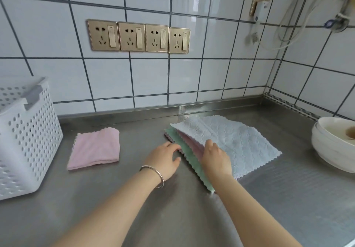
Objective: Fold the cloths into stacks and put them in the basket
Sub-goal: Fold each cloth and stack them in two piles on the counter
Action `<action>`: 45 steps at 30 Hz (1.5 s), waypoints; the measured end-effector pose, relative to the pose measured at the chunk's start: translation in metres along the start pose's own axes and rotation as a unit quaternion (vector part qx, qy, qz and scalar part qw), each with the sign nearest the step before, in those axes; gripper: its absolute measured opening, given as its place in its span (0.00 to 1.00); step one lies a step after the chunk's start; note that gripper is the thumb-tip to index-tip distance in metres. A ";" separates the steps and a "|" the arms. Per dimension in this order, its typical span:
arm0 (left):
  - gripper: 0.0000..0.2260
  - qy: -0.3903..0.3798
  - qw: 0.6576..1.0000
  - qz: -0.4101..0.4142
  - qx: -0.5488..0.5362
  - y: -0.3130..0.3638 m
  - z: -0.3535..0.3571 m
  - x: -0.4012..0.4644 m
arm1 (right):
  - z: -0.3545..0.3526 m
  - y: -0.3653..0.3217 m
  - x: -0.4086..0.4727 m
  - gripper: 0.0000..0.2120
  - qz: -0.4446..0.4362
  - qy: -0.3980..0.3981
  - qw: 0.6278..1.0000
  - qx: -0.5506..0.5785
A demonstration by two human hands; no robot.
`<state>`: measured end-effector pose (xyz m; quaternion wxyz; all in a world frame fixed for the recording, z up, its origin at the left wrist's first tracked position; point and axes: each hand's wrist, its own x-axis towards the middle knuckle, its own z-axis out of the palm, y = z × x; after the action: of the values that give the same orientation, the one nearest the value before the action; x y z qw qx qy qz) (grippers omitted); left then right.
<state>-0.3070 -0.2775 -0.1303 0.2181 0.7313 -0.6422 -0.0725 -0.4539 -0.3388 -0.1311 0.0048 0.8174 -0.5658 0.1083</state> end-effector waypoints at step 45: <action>0.11 0.157 0.986 -0.042 -0.039 -0.105 -0.200 -0.227 | -0.079 -0.049 -0.074 0.05 -0.270 0.021 0.931 0.246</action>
<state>-0.1721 -0.0032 -0.0342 0.3409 0.7507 -0.5658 0.0094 -0.4471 -0.2430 -0.0618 -0.1554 0.9126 -0.2788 0.2553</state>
